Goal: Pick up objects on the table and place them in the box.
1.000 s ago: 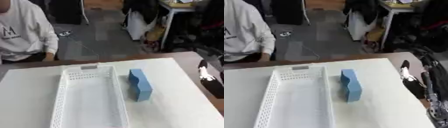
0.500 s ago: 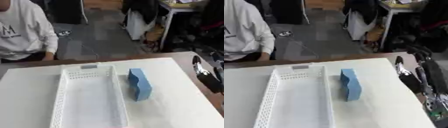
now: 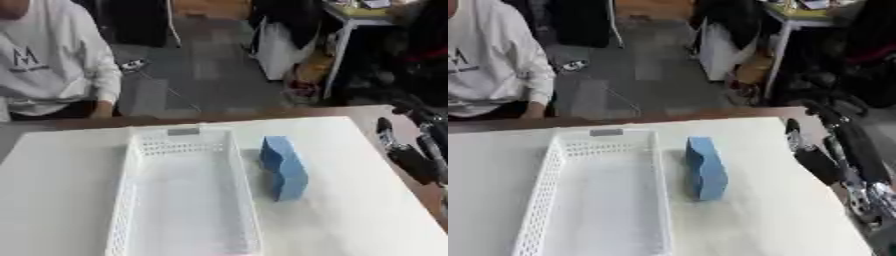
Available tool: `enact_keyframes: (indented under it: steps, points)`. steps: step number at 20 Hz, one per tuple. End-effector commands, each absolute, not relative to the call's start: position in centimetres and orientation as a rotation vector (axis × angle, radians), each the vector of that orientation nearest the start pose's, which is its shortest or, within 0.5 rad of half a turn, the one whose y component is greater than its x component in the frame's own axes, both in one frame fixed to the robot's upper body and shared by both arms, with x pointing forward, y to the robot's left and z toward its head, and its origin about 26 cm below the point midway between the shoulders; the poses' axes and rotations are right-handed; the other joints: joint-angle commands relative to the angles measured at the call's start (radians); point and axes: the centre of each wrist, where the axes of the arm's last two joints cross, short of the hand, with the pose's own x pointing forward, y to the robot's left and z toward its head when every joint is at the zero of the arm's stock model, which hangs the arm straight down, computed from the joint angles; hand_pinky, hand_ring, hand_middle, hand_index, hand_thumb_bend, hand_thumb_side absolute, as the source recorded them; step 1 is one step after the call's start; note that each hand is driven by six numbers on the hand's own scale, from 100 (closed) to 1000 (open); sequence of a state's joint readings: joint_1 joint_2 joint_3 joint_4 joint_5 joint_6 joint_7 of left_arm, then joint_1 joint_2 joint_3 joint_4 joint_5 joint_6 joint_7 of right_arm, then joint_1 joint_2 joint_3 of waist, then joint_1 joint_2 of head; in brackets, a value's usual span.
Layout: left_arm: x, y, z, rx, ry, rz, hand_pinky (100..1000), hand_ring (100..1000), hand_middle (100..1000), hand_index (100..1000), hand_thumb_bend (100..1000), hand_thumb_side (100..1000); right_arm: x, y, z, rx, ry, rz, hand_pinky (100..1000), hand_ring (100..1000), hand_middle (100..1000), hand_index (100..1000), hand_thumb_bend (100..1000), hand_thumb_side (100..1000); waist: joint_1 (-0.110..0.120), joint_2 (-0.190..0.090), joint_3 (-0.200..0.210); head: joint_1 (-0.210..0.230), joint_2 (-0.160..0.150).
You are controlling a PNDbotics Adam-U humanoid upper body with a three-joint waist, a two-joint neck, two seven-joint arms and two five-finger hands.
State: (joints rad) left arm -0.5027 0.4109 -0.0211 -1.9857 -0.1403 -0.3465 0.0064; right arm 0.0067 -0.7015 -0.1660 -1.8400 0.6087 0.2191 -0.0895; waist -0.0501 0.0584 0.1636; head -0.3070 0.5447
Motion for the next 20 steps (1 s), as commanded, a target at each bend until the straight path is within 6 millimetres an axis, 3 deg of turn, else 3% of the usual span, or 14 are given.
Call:
enact_keyframes:
  steps: [1,10,14,20]
  points:
    - [31.0,24.4,27.1,-0.318,3.266,0.803,807,666,774,845,805,1000,27.2,-41.1,16.5,-1.338,-1.444,0.775,856,874,788,941,162,1000,-0.001,-0.006,0.004,-0.033,-0.018]
    - [31.0,24.1,27.4,-0.306,3.256,0.81,808,666,774,844,805,1000,28.1,-43.1,14.9,-1.33,-1.352,0.835,869,887,842,948,154,1000,-0.009,0.007,0.011,-0.058,-0.042]
    - [31.0,23.9,27.7,-0.296,3.25,0.792,809,668,774,844,801,1000,28.2,-43.7,15.0,-1.345,-1.335,0.87,877,941,847,955,155,1000,-0.011,0.012,0.016,-0.064,-0.052]
    - [31.0,23.3,28.3,-0.254,3.236,0.767,811,670,776,848,797,1000,28.5,-43.6,15.5,-1.36,-1.361,0.91,882,946,856,959,154,1000,-0.016,0.022,0.031,-0.072,-0.069]
